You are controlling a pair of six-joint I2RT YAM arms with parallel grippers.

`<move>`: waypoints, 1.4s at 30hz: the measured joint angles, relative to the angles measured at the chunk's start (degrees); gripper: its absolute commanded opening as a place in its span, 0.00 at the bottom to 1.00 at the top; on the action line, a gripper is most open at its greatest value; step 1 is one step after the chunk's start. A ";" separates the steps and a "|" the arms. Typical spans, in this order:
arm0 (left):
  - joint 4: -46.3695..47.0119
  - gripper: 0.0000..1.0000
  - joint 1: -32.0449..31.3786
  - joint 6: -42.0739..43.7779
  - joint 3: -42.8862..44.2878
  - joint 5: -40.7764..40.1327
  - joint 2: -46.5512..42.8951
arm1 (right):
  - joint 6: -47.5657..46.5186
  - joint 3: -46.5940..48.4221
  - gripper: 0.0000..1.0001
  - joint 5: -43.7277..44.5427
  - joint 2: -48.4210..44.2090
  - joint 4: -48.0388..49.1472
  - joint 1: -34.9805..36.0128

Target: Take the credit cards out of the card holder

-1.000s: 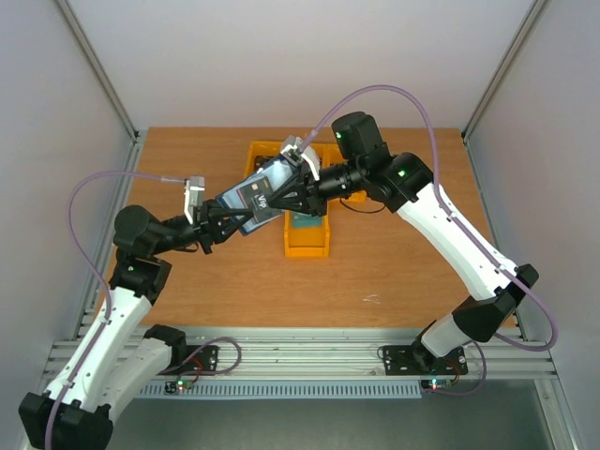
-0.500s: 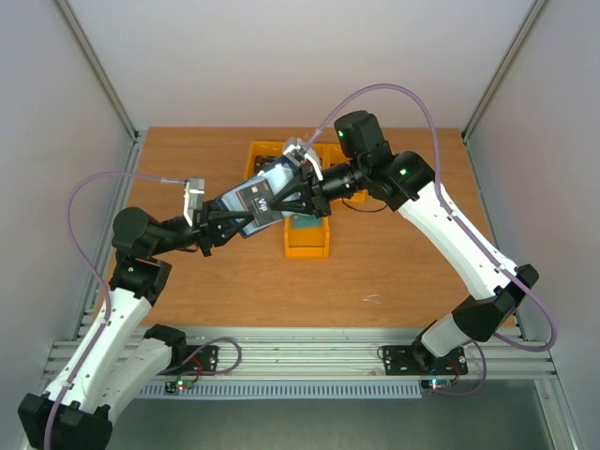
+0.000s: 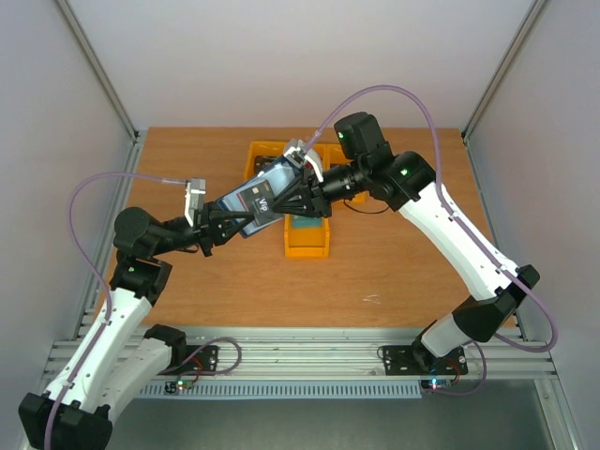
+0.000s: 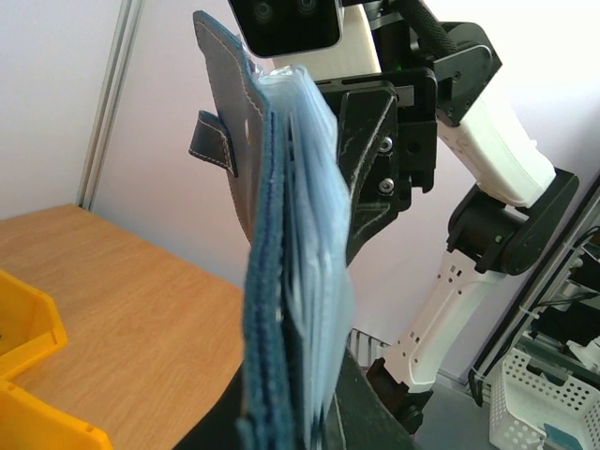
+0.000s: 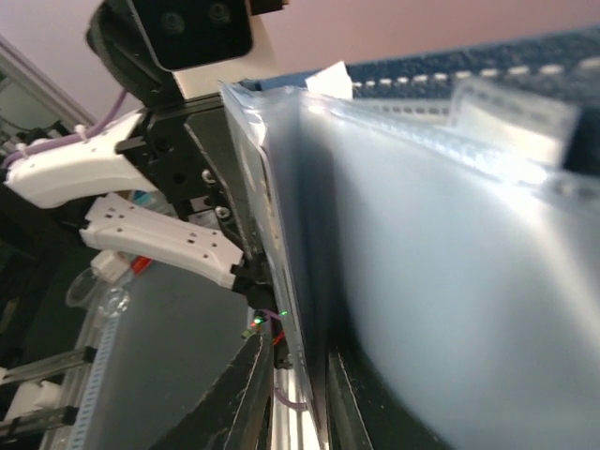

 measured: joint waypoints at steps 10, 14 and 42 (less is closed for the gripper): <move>-0.42 0.00 0.00 0.00 -0.28 -0.90 0.11 | -0.31 -2.27 0.15 9.46 -2.84 -0.33 -0.07; -0.52 0.00 0.00 0.00 -0.28 -1.11 0.59 | -0.37 -2.45 0.15 11.87 -2.91 -0.17 0.48; -2.51 0.00 0.50 0.09 -0.31 -2.71 0.90 | 0.52 -2.45 0.01 17.18 -1.95 2.62 4.92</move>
